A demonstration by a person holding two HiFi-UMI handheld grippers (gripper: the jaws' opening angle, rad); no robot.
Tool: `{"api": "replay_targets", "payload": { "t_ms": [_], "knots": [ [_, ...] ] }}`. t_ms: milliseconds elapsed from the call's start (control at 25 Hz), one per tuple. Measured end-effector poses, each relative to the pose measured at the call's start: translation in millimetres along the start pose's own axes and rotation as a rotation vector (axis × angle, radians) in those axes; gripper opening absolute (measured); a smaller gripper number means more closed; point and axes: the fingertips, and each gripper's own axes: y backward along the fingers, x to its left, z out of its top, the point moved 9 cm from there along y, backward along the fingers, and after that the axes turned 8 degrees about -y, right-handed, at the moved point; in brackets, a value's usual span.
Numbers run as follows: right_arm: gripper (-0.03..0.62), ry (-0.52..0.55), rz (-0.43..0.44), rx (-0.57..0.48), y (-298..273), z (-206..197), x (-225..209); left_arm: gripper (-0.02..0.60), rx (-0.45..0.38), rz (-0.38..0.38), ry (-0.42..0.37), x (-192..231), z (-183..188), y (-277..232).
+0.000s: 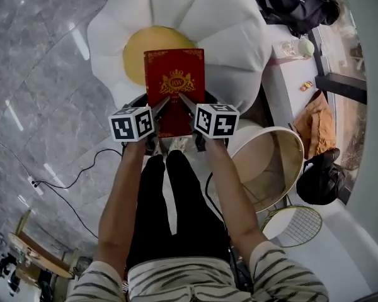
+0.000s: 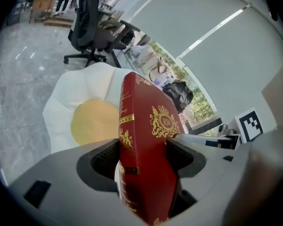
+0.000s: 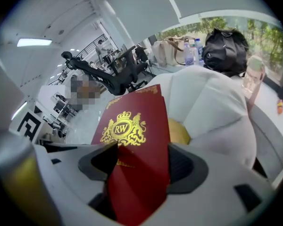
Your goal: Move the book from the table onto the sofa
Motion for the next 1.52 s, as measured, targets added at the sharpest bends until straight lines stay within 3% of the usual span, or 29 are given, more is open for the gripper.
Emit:
{"api": "replay_targets", "payload": {
  "t_ms": [520,1160,1520],
  "knots": [
    [0.331,0.011,-0.032,0.122,-83.6,-17.4,-46.2,0.316,0.105,0.017,0.053,49.8,-30.5,-76.1],
    [0.331,0.042,-0.071,0.197,-161.2,-33.3,-94.3,0.314,0.159,0.017,0.116,98.0,-63.6,-154.1],
    [0.331,0.049,-0.072,0.243,-199.1,-42.1,-111.6,0.314,0.175,0.058,0.148,120.7,-81.0,-181.9]
  ]
}}
